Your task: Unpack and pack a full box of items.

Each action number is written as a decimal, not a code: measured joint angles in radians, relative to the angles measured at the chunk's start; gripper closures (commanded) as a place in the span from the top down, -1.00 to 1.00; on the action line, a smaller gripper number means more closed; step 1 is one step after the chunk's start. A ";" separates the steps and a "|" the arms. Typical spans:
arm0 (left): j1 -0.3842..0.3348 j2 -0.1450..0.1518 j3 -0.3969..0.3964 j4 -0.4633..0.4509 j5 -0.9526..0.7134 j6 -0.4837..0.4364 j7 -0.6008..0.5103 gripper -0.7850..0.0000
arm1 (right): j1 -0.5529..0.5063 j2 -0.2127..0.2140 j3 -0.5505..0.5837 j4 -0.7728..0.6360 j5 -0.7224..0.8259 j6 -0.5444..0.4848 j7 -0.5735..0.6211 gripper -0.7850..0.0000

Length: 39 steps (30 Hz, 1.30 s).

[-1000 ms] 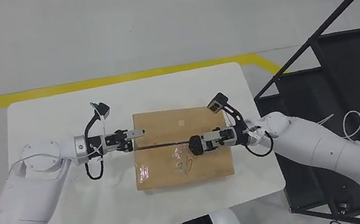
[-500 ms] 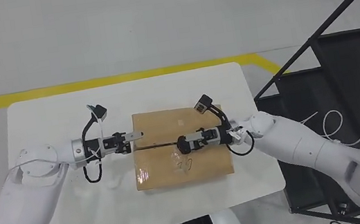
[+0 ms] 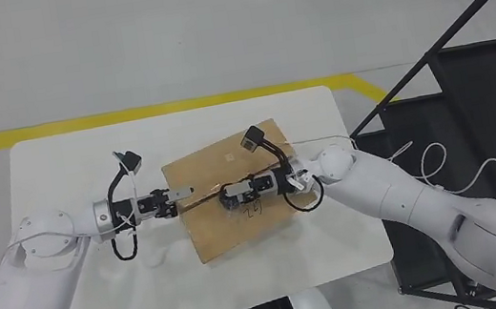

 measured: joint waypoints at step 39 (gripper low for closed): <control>-0.132 -0.011 0.025 0.207 -0.064 -0.056 -0.119 1.00 | -0.007 -0.146 0.058 -0.028 -0.243 0.136 0.010 1.00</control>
